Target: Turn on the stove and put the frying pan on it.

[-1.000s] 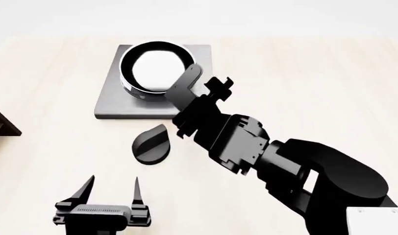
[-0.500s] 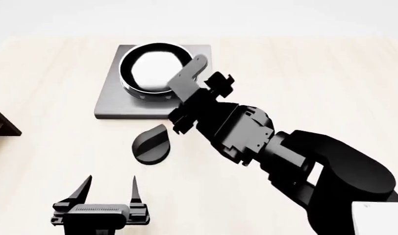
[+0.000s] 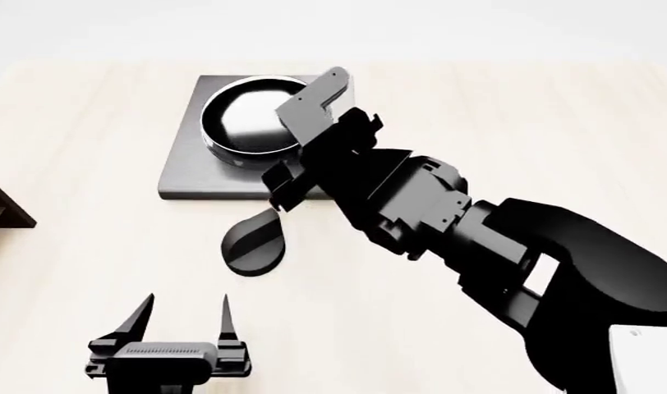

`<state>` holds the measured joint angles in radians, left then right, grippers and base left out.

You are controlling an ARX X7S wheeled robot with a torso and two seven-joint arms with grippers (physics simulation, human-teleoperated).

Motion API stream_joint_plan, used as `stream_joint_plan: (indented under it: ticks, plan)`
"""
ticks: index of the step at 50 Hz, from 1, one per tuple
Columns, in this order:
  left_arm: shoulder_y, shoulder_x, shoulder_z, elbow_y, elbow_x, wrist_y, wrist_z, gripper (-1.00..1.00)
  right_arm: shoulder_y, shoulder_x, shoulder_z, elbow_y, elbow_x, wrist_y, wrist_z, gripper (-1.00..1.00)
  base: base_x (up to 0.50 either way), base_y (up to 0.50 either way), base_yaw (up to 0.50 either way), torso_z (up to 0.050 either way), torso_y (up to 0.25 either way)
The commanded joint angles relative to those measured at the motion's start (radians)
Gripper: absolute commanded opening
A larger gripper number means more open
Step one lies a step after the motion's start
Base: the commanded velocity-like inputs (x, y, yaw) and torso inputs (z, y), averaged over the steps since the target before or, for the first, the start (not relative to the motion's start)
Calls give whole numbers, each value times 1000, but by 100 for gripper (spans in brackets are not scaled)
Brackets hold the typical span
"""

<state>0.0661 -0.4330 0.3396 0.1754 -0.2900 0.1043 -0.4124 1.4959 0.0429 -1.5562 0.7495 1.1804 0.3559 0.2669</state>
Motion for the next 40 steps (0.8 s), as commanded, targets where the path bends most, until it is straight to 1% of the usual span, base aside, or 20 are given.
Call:
stream_joint_plan:
  ticks: [1,5,7,9,11,13,14,16,17,20,22,23,25,27,28,32,33,36,40]
  plan:
    - [-2,16,-20,7,13,-5,24,100,25,80,51,-178,39,-15,22,100,0,0,0,0,0]
    - [-3,15,-18,13,15,-12,21,100,28,144,60,-299,43,-22,66,100,0,0,0,0,0]
    - [-3,14,-16,19,19,-14,17,100,28,196,63,-393,35,-34,103,100,0,0,0,0,0]
    - [-5,13,-17,21,19,-16,16,100,26,256,61,-497,7,-54,165,100,0,0,0,0,0]
    - [-5,12,-18,26,21,-19,13,100,20,288,69,-545,-1,-71,196,100,0,0,0,0,0]
    - [-7,10,-19,33,21,-25,10,100,8,344,67,-628,-35,-99,241,100,0,0,0,0,0]
    - [-8,10,-19,37,21,-27,8,100,-7,373,75,-667,-22,-118,230,100,0,0,0,0,0]
    - [-10,11,-17,35,21,-28,8,100,-21,403,66,-704,-69,-138,282,100,0,0,0,0,0]
    - [-12,12,-18,36,19,-28,8,100,-48,447,80,-754,-63,-173,293,100,0,0,0,0,0]
    - [-11,11,-23,52,18,-28,1,100,-85,509,82,-830,-100,-220,342,100,0,0,0,0,0]
    - [-9,10,-29,67,20,-24,-7,100,-110,553,75,-887,-147,-245,388,100,0,0,0,0,0]
    - [-9,11,-36,76,21,-20,-16,100,-136,601,70,-947,-181,-271,425,100,0,0,0,0,0]
    - [-10,11,-40,82,22,-17,-21,100,-152,630,70,-982,-199,-286,454,100,0,0,0,0,0]
    - [-10,10,-47,95,28,-14,-32,100,-186,690,67,-1053,-234,-323,489,100,0,0,0,0,0]
    - [-9,10,-50,105,36,-7,-39,100,-208,731,57,-1108,-280,-335,530,100,0,0,0,0,0]
    - [0,8,-55,140,53,20,-48,100,-283,802,35,-1193,-392,-386,621,100,0,0,0,0,0]
    - [1,7,-53,143,55,26,-45,100,-298,813,30,-1203,-399,-401,618,100,0,0,0,0,0]
    - [9,8,-52,149,57,62,-38,100,-380,871,30,-1233,-464,-519,650,100,0,0,0,0,0]
    - [22,5,-58,173,54,101,-35,100,-470,927,26,-1259,-559,-613,728,100,0,0,0,0,0]
